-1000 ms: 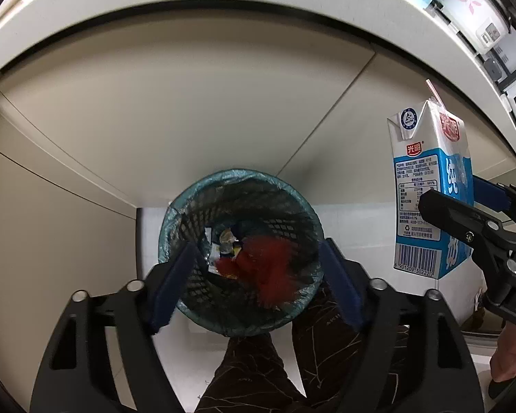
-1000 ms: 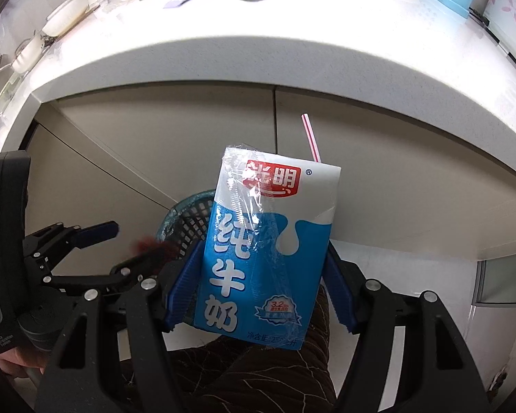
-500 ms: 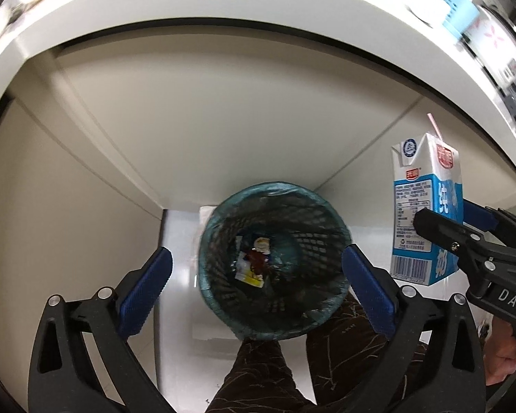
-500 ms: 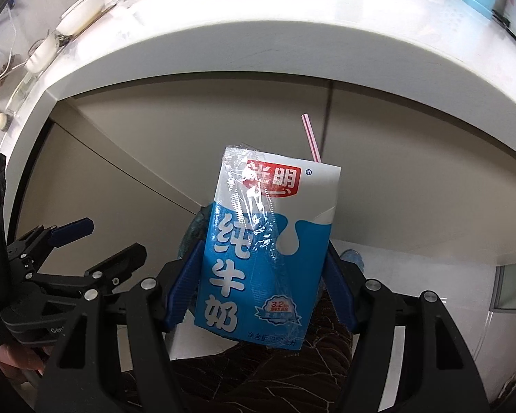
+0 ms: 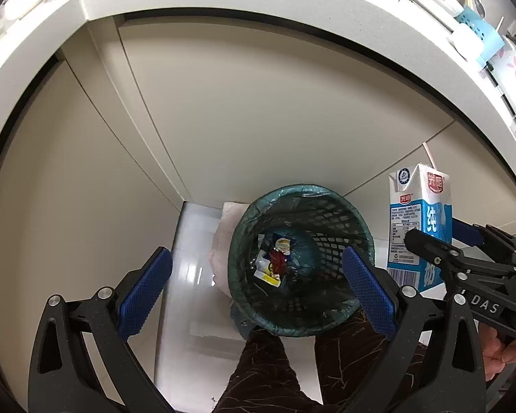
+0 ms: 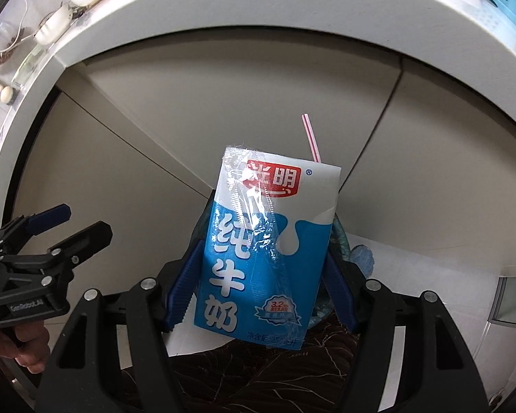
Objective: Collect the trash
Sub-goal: 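Open the left tool to drop the red net while the right tool releases the milk carton, then raise both open tools back up toward the counter items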
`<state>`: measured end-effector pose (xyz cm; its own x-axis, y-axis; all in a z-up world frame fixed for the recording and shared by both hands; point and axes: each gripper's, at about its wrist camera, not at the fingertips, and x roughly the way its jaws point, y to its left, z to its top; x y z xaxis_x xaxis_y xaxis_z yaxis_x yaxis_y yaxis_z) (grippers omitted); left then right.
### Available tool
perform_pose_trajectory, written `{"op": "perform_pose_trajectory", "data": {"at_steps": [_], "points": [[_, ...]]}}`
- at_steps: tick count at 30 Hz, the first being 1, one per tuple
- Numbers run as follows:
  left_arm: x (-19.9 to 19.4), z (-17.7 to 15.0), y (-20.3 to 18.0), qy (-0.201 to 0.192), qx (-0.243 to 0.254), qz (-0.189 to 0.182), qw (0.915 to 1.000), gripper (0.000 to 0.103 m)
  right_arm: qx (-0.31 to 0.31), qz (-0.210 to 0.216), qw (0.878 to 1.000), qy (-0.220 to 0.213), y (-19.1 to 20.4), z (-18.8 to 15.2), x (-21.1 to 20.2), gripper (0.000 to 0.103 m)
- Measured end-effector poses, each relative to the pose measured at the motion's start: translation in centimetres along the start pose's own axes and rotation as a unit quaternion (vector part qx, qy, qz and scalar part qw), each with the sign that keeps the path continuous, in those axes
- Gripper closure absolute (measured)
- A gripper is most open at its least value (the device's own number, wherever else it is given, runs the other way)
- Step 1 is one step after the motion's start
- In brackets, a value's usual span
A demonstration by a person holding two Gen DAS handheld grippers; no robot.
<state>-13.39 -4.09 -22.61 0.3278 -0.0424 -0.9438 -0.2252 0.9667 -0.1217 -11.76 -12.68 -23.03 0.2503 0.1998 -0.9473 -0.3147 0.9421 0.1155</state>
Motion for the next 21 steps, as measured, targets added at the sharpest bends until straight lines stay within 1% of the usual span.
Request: {"op": "perform_pose_trajectory", "data": {"at_steps": [2,4,5,7,9,13,15,17,21], "points": [[0.0,-0.1,0.1,0.001,-0.002,0.002,1.0000,0.006,-0.001,-0.002,1.000,0.002,-0.1,0.5,0.3,0.038],[0.0,-0.2,0.2,0.003,-0.002,0.003,1.0000,0.006,0.001,-0.002,1.000,0.003,-0.8,0.5,0.1,0.035],[0.0,-0.2,0.3,0.004,-0.002,0.004,1.0000,0.006,0.003,-0.004,1.000,0.002,-1.1,0.8,0.0,0.030],[0.1,-0.3,0.2,0.006,-0.001,0.007,1.0000,0.006,0.006,-0.007,1.000,-0.001,-1.5,0.9,-0.1,0.026],[0.3,-0.3,0.1,0.009,0.002,0.007,0.9999,0.006,0.009,-0.016,1.000,-0.003,-1.9,1.1,-0.3,0.018],[0.2,-0.1,-0.3,0.006,0.012,0.005,0.9999,0.006,0.020,-0.029,0.999,-0.015,-2.8,1.2,-1.5,0.014],[-0.5,0.0,-0.6,-0.003,0.022,0.006,0.9997,0.006,0.024,-0.034,0.999,-0.024,-3.0,0.9,-2.6,0.009],[-1.1,0.1,-1.0,-0.016,0.035,0.007,0.9992,0.006,0.025,-0.036,0.999,-0.032,-3.4,0.6,-3.7,0.009],[-2.4,0.7,-1.7,-0.028,0.048,0.001,0.9985,0.006,0.027,-0.038,0.998,-0.046,-3.7,1.2,-5.9,0.008]]}}
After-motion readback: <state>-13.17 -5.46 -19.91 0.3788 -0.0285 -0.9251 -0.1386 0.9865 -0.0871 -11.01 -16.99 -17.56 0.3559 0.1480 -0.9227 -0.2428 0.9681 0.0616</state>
